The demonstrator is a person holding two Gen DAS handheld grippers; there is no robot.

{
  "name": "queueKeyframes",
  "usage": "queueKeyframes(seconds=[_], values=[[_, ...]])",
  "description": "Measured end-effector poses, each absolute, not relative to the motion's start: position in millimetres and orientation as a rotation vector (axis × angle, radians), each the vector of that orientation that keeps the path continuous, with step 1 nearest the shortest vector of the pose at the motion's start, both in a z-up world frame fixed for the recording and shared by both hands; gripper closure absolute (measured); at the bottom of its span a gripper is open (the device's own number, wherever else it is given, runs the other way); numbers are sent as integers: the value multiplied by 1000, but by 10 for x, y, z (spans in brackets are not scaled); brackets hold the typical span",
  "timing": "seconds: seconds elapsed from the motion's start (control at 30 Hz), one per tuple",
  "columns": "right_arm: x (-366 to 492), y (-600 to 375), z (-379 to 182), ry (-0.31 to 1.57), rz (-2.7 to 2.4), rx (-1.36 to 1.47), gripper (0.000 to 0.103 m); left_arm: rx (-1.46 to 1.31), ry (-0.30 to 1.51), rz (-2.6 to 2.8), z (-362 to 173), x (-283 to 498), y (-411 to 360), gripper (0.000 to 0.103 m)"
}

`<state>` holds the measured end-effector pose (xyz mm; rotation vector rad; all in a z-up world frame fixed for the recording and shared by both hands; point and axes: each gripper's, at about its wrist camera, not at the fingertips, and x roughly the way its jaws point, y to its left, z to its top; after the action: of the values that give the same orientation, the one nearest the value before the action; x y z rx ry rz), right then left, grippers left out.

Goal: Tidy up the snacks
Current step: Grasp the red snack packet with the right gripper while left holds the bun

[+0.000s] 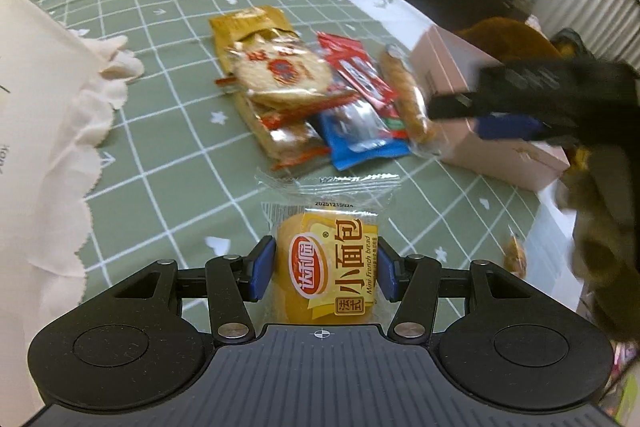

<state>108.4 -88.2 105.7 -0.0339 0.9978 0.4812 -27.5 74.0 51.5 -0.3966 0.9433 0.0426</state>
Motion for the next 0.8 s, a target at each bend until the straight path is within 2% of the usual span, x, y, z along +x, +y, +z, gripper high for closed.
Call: queueKeyframes(seconds=[0.17,0.3,0.4,0.5,0.67,0.8], values=[[1580,-454,951,1057,451,19,40,-424,946,69,453,-256,870,46],[1854,-235,824,1119,385,70,34,-438,947,80,417,-256,938,46],[1994,-129,693,1161,334,72,33,-446,948,88,394,-267,975,46],[2061,-79,571,1189,301,52,21,-457,946,89,387,-283,988,46],[2074,-248,449,1254,295,164,22,-462,941,87,378,-278,1001,46],[1940,-374,469,1261,326,181,36,-449,940,83,386,-279,969,46]])
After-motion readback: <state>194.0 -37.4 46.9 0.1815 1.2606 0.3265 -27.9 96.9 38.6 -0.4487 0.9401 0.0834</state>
